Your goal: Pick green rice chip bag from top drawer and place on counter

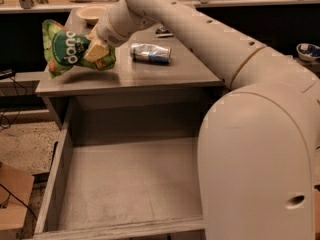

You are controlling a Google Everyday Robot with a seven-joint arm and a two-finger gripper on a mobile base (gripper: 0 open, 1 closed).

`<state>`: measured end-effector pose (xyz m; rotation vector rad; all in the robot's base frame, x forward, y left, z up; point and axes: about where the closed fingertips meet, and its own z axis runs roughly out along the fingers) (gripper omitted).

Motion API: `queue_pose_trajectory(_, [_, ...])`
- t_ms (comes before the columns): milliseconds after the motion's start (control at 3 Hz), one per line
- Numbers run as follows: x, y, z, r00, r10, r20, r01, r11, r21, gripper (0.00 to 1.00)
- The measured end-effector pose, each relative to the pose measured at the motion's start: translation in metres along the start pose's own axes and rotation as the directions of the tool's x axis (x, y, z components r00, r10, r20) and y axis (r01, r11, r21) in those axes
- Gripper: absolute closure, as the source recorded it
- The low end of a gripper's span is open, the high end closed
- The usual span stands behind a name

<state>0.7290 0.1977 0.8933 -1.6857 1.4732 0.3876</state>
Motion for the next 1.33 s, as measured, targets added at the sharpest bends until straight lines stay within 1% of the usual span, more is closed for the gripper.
queue_pose_trajectory(333, [0.0225, -0.0017, 0.0159, 0.998, 0.043, -0.048, -0.042, 0.999, 0.016, 0.52])
queue_pose_trajectory(1000, [0.023, -0.0024, 0.016, 0.998, 0.047, -0.051, -0.046, 0.9988, 0.017, 0.05])
queue_pose_trajectory(1333, [0.023, -0.0024, 0.016, 0.998, 0.047, -0.051, -0.046, 0.9988, 0.017, 0.0])
